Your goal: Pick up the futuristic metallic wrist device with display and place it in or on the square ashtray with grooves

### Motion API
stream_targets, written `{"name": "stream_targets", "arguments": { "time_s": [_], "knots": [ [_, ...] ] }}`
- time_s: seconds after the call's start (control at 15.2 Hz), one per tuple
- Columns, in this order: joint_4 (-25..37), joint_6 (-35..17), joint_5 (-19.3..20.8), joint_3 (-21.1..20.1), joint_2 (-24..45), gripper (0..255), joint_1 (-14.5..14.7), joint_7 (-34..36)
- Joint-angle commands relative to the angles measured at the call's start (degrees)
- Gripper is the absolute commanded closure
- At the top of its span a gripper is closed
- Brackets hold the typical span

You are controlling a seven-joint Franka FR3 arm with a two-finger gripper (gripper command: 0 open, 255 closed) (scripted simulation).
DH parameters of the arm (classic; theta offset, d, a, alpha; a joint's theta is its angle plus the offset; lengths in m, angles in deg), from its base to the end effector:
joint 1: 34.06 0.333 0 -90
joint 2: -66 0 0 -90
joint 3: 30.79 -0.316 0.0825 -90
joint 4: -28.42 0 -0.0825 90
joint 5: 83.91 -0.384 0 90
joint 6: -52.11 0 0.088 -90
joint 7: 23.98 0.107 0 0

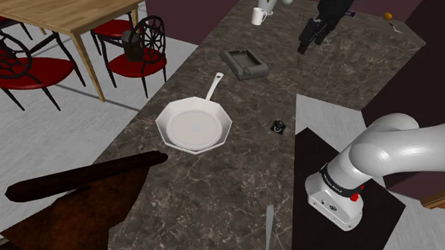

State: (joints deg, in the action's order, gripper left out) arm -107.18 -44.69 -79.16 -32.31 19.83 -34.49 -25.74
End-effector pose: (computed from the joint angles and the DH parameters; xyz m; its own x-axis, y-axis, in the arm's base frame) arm 0.3134 0.0006 0.6032 0.9908 0.0536 0.1243 0.0405 -0.9936 0.1057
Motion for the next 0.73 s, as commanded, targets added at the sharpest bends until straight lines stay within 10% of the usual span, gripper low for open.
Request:
{"name": "stream_targets", "arguments": {
  "time_s": [0.0,0.66],
  "knots": [
    [0.0,0.0,0.0,0.0,0.0,0,0.0,0.0],
    [-18.89,-10.16,-4.92,-2.79,-4.65,0,2.63,4.79]
  ]
}}
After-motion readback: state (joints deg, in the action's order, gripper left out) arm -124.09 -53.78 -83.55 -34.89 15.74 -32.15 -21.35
